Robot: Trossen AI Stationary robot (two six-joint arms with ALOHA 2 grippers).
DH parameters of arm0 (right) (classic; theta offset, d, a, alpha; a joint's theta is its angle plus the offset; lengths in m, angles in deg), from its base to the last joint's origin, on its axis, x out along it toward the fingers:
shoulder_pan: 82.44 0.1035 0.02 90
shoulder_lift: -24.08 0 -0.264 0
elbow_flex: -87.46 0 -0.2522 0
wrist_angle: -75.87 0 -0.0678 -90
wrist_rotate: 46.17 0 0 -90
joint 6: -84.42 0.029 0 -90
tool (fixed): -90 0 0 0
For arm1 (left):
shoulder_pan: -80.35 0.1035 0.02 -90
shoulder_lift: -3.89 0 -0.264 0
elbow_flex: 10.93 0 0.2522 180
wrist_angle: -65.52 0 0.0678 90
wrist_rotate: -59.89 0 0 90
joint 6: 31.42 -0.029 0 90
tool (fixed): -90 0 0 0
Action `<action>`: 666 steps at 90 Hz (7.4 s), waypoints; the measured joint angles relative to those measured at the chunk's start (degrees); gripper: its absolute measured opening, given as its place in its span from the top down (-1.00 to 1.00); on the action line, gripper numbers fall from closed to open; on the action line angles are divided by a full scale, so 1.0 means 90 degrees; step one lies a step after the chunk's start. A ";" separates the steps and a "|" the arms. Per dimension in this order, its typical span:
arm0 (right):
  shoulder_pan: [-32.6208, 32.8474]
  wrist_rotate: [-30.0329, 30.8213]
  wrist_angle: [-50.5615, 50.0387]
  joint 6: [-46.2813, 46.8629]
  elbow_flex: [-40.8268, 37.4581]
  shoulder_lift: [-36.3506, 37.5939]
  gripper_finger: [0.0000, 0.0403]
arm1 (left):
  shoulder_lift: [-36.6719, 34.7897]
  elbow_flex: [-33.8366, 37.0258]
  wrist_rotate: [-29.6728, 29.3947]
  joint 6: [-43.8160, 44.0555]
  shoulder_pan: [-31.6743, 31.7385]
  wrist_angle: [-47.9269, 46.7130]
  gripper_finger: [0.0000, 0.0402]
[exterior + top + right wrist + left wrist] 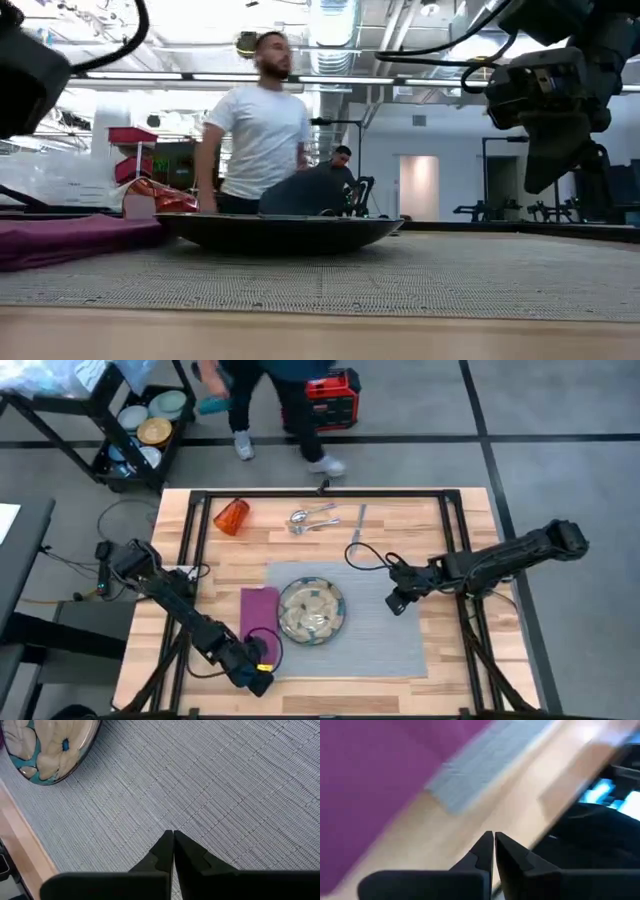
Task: Set table place
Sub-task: Adjust the pink table napkin beside the gray table mat, then move the silver table knife to the right side of the patterned plate on the gray table mat
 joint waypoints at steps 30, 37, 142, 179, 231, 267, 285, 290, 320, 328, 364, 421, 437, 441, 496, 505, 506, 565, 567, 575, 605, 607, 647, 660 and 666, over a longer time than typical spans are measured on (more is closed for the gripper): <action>-0.0005 0.0000 -0.0013 0.0000 0.0000 0.0000 1.00 | -0.0035 0.0000 -0.0008 -0.0112 0.0155 -0.0757 1.00; -0.0014 0.0002 -0.0019 0.0000 0.0000 0.0000 1.00 | -0.0038 0.0004 -0.0006 -0.0135 0.0196 -0.0856 1.00; -0.0017 0.0027 -0.0039 0.0015 0.0000 0.0000 1.00 | -0.0380 0.0129 0.0081 -0.1210 0.1056 -0.1825 1.00; -0.0223 -0.0010 -0.0121 -0.0501 0.0407 0.0002 1.00 | -0.1615 0.0138 -0.0222 -0.0745 0.1083 -0.2185 1.00; -0.3379 -0.0032 -0.0763 -0.5133 0.3999 -0.0621 1.00 | -0.4108 0.0126 -0.4627 -0.2201 0.3321 -0.1986 1.00; -0.5362 -0.2390 -0.3033 -0.7311 0.7103 -0.4150 0.87 | -0.3892 0.0114 -0.2200 -0.6158 0.5619 -0.0702 1.00; -0.5287 -0.3309 -0.3332 -0.7886 0.8247 -0.5415 0.55 | -0.3897 0.0114 -0.1403 -0.6592 0.5948 -0.0657 0.94; -0.5225 -0.3508 -0.3347 -0.8028 0.8472 -0.5664 0.45 | -0.3897 0.0114 -0.1227 -0.6655 0.5950 -0.0650 0.88; -0.4941 -0.3429 -0.3132 -0.8613 0.8650 -0.6503 0.11 | -0.3897 0.0114 -0.0904 -0.6711 0.5916 -0.0659 0.32; -0.4937 -0.2928 -0.3261 -0.8315 0.8643 -0.6713 0.11 | -0.3897 0.0114 -0.0909 -0.6745 0.5919 -0.0706 0.23; -0.5712 -0.2310 -0.3924 -0.7159 0.8646 -0.6749 0.27 | -0.3899 0.0114 -0.0974 -0.6732 0.5948 -0.1006 0.19; -0.6268 -0.1970 -0.4063 -0.7345 0.8483 -0.7356 0.99 | -0.3901 0.0114 -0.1018 -0.6681 0.5984 -0.1009 0.19; -0.6268 -0.1970 -0.4014 -0.7511 0.8479 -0.7351 1.00 | -0.3901 0.0114 -0.1008 -0.6669 0.5984 -0.1006 0.19; -0.6268 -0.1978 -0.4006 -0.7507 0.8406 -0.7351 1.00 | -0.3901 0.0114 -0.1007 -0.6664 0.5984 -0.1007 0.19; -0.5559 -0.2855 -0.3189 -0.7191 0.5826 -0.5372 1.00 | -0.3901 0.0114 -0.0999 -0.6678 0.5979 -0.1160 0.19; -0.5579 -0.2384 -0.3039 -0.6871 0.5824 -0.5173 1.00 | -0.3901 0.0114 -0.1003 -0.6717 0.5982 -0.1163 0.19; -0.5595 -0.2352 -0.3058 -0.6847 0.5827 -0.5158 1.00 | -0.3901 0.0114 -0.1004 -0.6718 0.5982 -0.1166 0.19; -0.5750 -0.2168 -0.3648 -0.6875 0.3704 -0.4805 1.00 | -0.3901 0.0114 -0.1008 -0.6754 0.5979 -0.1225 0.19; -0.5678 -0.2172 -0.3701 -0.6873 0.3662 -0.4663 1.00 | -0.3901 0.0114 -0.1008 -0.6754 0.5979 -0.1231 0.19; -0.5393 -0.2254 -0.3568 -0.6880 0.3584 -0.3997 1.00 | -0.3901 0.0114 -0.1008 -0.6755 0.5979 -0.1272 0.19; -0.5127 -0.2094 -0.2829 -0.6332 0.3111 -0.3557 1.00 | -0.3901 0.0114 -0.1039 -0.6833 0.5982 -0.1327 0.19; -0.5096 -0.2097 -0.2763 -0.6314 0.3090 -0.3576 1.00 | -0.3901 0.0114 -0.1038 -0.6834 0.5982 -0.1329 0.19; -0.4446 -0.2180 -0.2127 -0.5647 0.2050 -0.3530 1.00 | -0.3899 0.0114 -0.1036 -0.6830 0.5982 -0.1392 0.19; -0.3867 -0.2336 -0.2240 -0.5349 0.1775 -0.3153 1.00 | -0.3899 0.0114 -0.1035 -0.6830 0.5982 -0.1447 0.19; -0.3609 -0.2351 -0.2203 -0.5160 0.1773 -0.2827 1.00 | -0.3899 0.0114 -0.1035 -0.6830 0.5982 -0.1446 0.19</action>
